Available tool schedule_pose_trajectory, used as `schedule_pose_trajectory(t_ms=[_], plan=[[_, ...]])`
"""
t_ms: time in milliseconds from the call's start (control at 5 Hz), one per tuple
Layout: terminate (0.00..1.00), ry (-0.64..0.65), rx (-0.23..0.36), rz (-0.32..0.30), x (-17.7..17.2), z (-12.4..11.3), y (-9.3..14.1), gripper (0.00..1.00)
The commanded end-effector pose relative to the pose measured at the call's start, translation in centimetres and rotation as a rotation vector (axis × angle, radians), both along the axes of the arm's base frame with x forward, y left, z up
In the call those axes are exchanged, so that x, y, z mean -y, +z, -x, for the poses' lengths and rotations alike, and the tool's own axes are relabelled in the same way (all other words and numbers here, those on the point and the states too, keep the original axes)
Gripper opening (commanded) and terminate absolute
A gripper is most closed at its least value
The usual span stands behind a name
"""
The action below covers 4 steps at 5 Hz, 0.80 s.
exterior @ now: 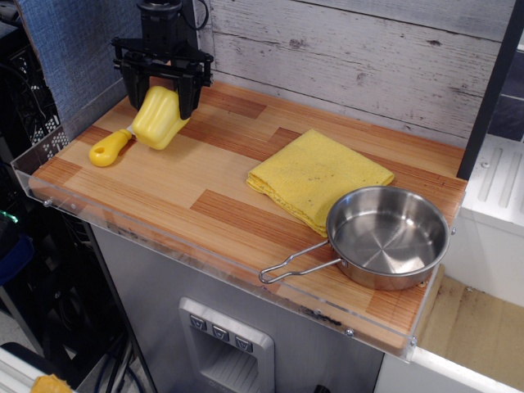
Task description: Move the yellow capsicum out of the steel pan and place it near the knife.
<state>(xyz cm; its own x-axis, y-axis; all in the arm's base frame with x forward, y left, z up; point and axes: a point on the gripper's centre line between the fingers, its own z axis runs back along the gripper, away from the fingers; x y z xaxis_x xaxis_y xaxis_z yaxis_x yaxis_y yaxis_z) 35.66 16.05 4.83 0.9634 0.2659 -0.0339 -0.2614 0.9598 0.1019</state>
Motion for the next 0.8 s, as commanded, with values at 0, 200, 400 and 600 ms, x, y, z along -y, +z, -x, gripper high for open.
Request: schedule_pose_trajectory(t_ms=[0, 200, 400, 600], plan=[[0.0, 0.0, 0.043, 0.009, 0.1, 0.8, 0.8, 1.0], [0.0, -0.011, 0.066, -0.008, 0.6, 1.0, 1.9, 1.0], [0.0, -0.029, 0.112, -0.041, 1.3, 1.2, 4.0, 1.0], [0.0, -0.064, 0.169, -0.07, 3.0, 2.0, 7.4, 1.0]])
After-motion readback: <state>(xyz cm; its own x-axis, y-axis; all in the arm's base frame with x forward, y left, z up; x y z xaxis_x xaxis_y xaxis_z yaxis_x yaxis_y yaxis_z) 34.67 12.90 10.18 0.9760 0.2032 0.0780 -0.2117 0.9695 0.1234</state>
